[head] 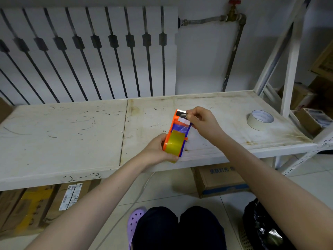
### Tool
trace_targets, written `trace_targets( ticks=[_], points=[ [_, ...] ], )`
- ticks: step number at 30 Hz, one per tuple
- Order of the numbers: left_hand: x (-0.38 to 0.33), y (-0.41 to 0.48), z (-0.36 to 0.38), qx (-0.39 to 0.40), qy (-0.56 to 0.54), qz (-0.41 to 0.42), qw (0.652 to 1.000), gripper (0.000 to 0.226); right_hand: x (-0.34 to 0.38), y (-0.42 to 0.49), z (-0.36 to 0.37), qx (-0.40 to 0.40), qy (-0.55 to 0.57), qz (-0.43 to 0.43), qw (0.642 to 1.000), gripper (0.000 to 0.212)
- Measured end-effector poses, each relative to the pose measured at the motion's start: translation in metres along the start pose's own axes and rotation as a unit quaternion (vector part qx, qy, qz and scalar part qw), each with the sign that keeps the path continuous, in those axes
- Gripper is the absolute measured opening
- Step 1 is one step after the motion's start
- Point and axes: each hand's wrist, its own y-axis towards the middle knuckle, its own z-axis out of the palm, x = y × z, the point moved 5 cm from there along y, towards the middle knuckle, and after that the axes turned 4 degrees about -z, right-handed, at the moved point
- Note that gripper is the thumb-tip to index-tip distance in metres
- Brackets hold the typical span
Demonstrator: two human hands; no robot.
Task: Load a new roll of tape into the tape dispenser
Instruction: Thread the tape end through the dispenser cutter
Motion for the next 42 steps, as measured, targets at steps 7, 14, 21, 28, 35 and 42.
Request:
trace_targets(
  ticks=[7,14,21,28,35,42],
  points=[
    [-0.012,0.015,-0.006,-0.081,-0.014,-0.127,0.988,0.083,0.025,-0.008,0.005,0.069,-0.095,-0.071,0.991,0.006],
    [-0.02,0.023,-0.005,-0.109,0.005,-0.095,0.99,0.107,0.047,-0.018,0.002,0.066,-0.18,-0.134,0.972,0.007],
    [-0.03,0.016,-0.006,-0.091,-0.027,-0.002,0.996,0.081,0.047,-0.025,-0.001,0.009,-0.225,-0.18,0.958,0.01],
    [-0.029,0.018,-0.003,-0.095,-0.042,-0.002,0.995,0.074,0.043,-0.029,-0.002,-0.038,-0.218,-0.159,0.962,0.005],
    [-0.027,0.02,-0.001,-0.1,-0.052,-0.001,0.994,0.075,0.04,-0.028,-0.004,-0.068,-0.202,-0.109,0.971,0.016],
    [-0.027,0.018,0.0,-0.116,-0.071,0.015,0.991,0.072,0.041,-0.024,-0.007,-0.098,-0.217,-0.089,0.967,0.019]
  ],
)
